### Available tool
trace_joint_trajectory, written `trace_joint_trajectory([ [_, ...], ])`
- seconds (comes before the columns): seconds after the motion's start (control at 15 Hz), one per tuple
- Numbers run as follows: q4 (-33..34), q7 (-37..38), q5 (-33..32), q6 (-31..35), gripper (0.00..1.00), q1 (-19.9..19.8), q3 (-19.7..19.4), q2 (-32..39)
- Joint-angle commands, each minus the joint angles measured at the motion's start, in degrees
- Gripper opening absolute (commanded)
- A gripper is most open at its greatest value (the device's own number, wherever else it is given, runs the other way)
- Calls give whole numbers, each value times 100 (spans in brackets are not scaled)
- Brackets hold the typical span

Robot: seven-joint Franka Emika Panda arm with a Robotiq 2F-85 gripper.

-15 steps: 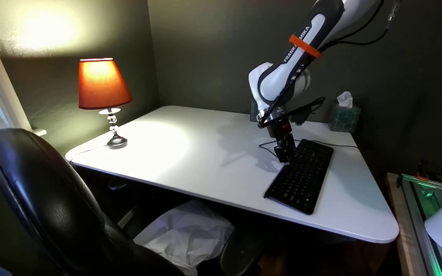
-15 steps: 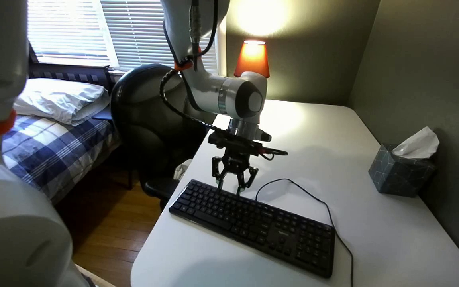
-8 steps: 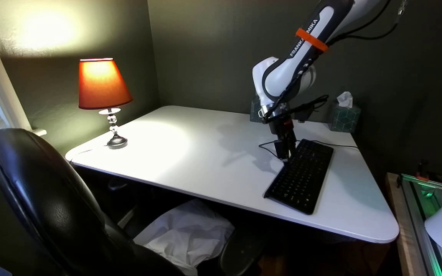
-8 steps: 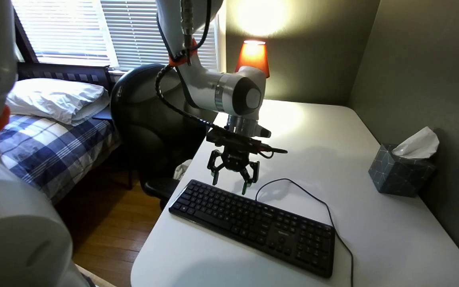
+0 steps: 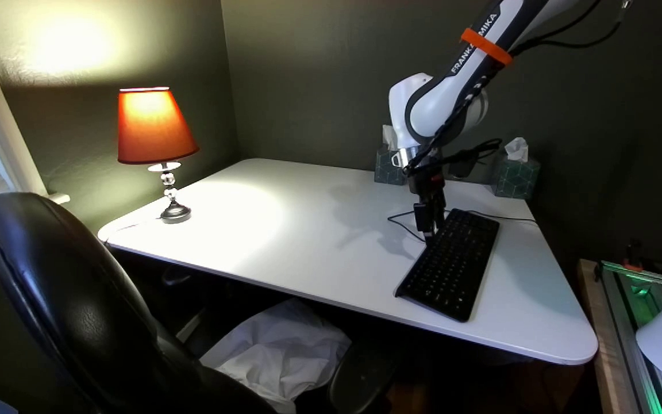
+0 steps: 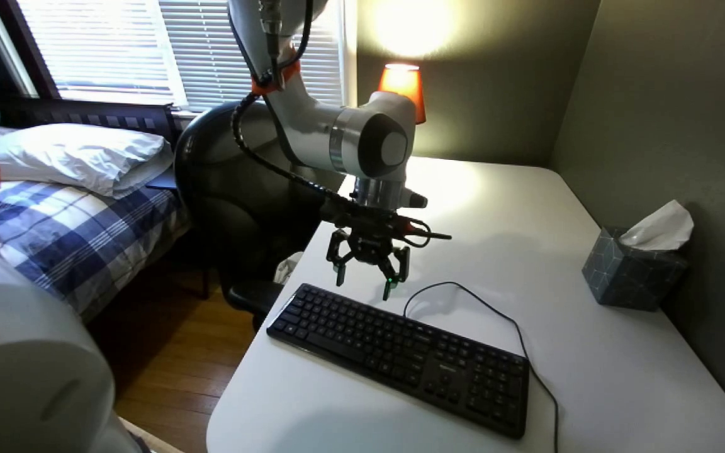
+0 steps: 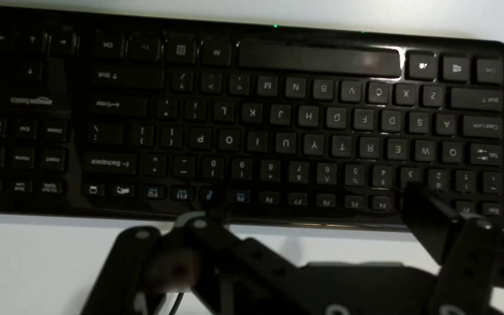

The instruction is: Press the number seven key on the keyboard

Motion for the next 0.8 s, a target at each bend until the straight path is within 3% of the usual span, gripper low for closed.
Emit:
trace_joint_trajectory([
  [0.0, -473, 147, -78, 361, 100, 12, -24, -433],
  [0.73, -1194, 413, -266, 964, 100, 24, -85, -1214],
])
